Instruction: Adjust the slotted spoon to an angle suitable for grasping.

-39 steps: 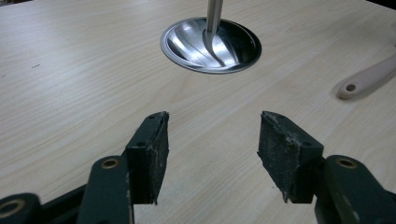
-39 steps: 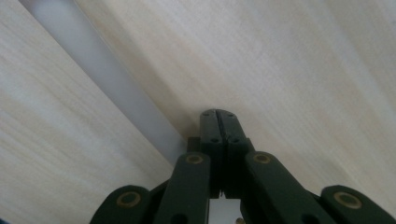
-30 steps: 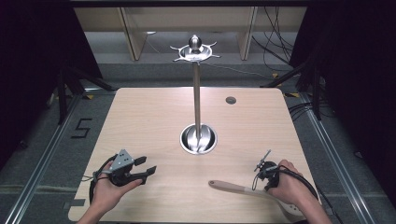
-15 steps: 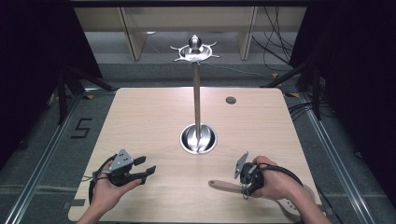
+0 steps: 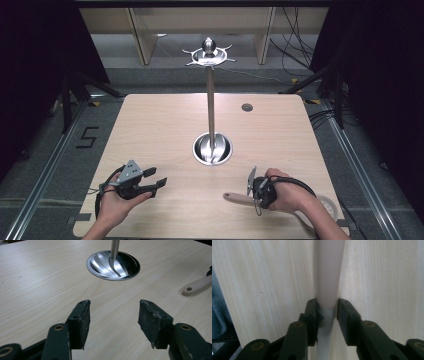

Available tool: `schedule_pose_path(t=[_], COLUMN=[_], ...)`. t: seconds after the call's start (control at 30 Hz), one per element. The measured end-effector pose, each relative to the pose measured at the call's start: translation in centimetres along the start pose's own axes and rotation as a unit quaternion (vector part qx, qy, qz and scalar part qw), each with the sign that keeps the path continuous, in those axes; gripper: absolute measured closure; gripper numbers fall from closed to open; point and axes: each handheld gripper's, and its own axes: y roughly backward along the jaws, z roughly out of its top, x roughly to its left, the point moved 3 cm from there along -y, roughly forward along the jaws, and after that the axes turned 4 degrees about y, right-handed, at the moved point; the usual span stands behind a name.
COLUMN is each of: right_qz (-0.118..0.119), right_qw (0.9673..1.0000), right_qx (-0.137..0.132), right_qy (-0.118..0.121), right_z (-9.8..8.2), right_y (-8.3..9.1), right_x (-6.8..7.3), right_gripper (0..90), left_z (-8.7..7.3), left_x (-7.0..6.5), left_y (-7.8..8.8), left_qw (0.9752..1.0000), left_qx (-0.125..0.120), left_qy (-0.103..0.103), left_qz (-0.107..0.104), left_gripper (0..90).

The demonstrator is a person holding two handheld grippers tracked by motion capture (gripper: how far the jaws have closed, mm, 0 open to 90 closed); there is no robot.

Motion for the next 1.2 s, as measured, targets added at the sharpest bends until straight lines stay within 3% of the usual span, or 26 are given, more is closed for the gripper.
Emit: schedule_pose_path(t=[0.5, 0.63, 0.73, 0.87, 1.03, 1.2], right_qz=[-0.007, -0.021, -0.042, -0.059, -0.112, -0.145], right_qw=[0.9999, 0.9991, 0.9961, 0.9891, 0.9688, 0.9475], right_qx=[-0.007, -0.035, -0.073, -0.13, -0.211, -0.27], right_qy=[-0.005, -0.012, -0.025, -0.034, -0.067, -0.09], right_z=[-0.1, -0.3, -0.7, -1.1, -1.7, -2.2], right_y=[-0.1, 0.4, 1.5, 3.2, 5.0, 6.4], right_x=[0.3, 0.4, 0.4, 0.1, 0.0, 0.1], right_gripper=[75.2, 75.5, 75.5, 75.6, 75.7, 75.7], left_z=[0.0, 0.0, 0.0, 0.0, 0.0, -0.1], left_x=[0.0, 0.0, 0.0, 0.0, -0.1, 0.0], left_y=[0.0, 0.0, 0.0, -0.1, -0.2, -0.2], left_qw=[1.0, 1.0, 1.0, 1.0, 1.0, 1.0], left_qx=[-0.002, 0.0, 0.002, 0.003, 0.0, 0.004], left_qy=[0.0, 0.0, -0.004, -0.005, -0.003, -0.006], left_qz=[-0.005, -0.001, -0.001, 0.001, -0.003, 0.001], left_gripper=[42.6, 42.6, 42.7, 42.6, 42.5, 42.4])
